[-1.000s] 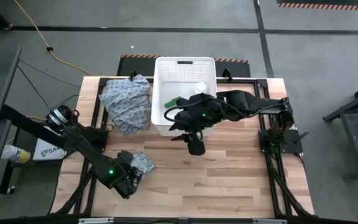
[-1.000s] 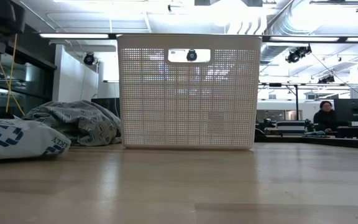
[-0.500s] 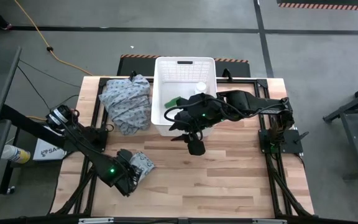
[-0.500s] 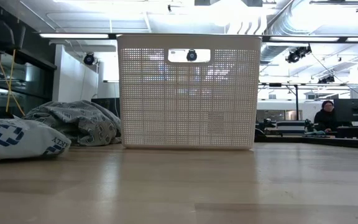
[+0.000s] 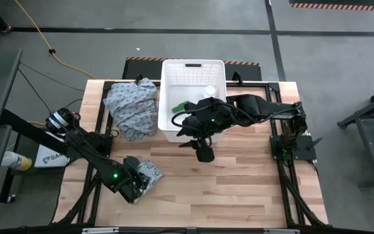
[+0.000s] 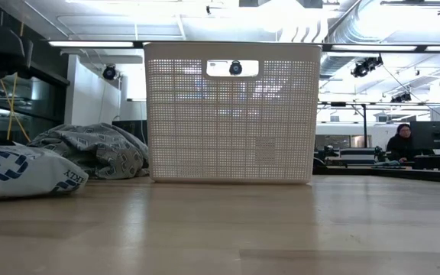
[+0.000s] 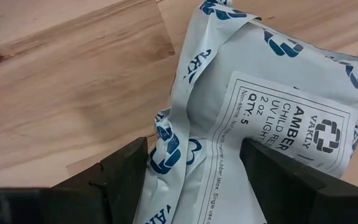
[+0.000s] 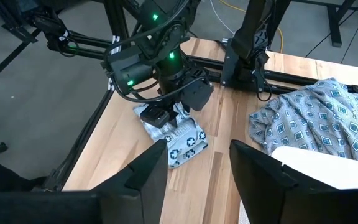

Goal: Pick & place medical supplies in basket/bin
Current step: Put the mailer bag into the white bin

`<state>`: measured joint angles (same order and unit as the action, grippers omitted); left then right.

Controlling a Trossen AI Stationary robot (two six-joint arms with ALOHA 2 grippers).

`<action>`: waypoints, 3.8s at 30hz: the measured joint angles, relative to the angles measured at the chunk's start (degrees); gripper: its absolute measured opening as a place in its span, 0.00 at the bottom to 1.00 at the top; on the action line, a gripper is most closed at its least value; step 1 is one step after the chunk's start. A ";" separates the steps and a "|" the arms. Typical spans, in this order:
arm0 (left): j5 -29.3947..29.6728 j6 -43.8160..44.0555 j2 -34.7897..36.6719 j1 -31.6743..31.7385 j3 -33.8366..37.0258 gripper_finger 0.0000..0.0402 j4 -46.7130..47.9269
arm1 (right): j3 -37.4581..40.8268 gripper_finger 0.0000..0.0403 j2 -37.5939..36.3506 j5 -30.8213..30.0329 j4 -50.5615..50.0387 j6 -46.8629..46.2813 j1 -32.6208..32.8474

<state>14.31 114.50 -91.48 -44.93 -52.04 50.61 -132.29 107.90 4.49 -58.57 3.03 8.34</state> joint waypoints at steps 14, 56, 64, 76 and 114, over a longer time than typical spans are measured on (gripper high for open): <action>0.48 -1.09 -0.20 -0.04 0.10 0.55 -3.69 | 0.00 0.39 0.00 0.02 0.00 0.00 0.02; 4.39 -0.22 -0.33 -0.07 0.14 0.05 -4.13 | 0.00 0.41 0.02 0.22 -0.04 0.00 0.02; 4.59 -0.17 -0.33 -0.07 0.14 0.05 -4.11 | 0.00 0.39 0.02 0.20 -0.02 0.00 0.02; 4.38 0.86 -0.61 -0.02 -2.78 0.05 -0.08 | 0.00 0.40 0.02 -1.79 -0.02 0.33 -0.07; 10.72 -3.77 -0.28 -0.04 -34.10 0.05 29.83 | 0.02 0.37 -5.68 -20.65 -0.54 7.22 -0.85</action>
<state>25.03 110.73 -91.77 -44.97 -86.14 80.44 -132.27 102.22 -16.16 -59.11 10.25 7.49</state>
